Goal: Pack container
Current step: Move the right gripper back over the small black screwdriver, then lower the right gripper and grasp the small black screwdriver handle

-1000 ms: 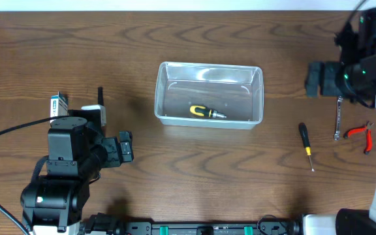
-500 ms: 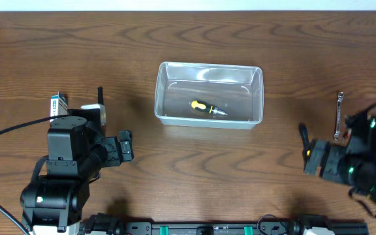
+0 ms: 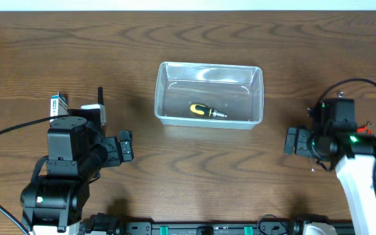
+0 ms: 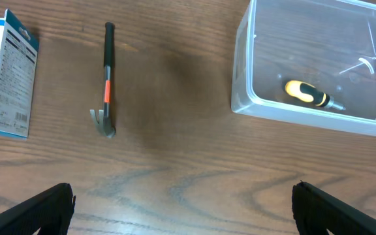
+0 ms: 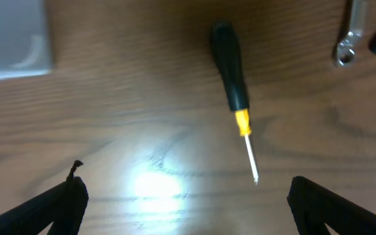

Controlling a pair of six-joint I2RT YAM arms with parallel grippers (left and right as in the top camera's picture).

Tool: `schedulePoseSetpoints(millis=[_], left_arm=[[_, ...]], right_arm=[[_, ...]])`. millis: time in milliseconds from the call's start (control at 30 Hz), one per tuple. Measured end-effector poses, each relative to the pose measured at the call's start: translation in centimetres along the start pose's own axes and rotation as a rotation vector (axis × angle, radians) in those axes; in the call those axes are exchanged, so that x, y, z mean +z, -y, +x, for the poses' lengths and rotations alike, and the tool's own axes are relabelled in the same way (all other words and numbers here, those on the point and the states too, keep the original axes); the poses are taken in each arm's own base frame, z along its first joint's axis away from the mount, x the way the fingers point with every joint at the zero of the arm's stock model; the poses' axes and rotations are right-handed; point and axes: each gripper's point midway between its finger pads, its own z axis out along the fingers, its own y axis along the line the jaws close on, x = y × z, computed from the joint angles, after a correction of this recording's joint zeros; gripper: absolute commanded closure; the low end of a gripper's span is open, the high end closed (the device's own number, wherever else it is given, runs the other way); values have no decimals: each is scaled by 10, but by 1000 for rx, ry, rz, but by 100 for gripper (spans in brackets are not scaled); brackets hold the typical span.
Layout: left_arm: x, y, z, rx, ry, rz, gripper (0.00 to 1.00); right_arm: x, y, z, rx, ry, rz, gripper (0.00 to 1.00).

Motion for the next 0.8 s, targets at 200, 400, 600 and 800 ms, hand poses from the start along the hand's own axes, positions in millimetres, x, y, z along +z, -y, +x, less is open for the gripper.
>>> schedulePoseSetpoints(millis=[200,400,600,800], left_arm=[[0,0,2,0,-6,-1,2],[0,0,2,-1,-7,-1,2],[0,0,2,-1,-7,-1,2],[0,0,2,-1,-7,-1,2]], right_arm=[[41,16,-7,-65,-85,44,1],[75,26,-12,-103,-132,59,1],[95,30,-22,-133,-119,63,1],[106,30,-31,-177,-92,63,1]])
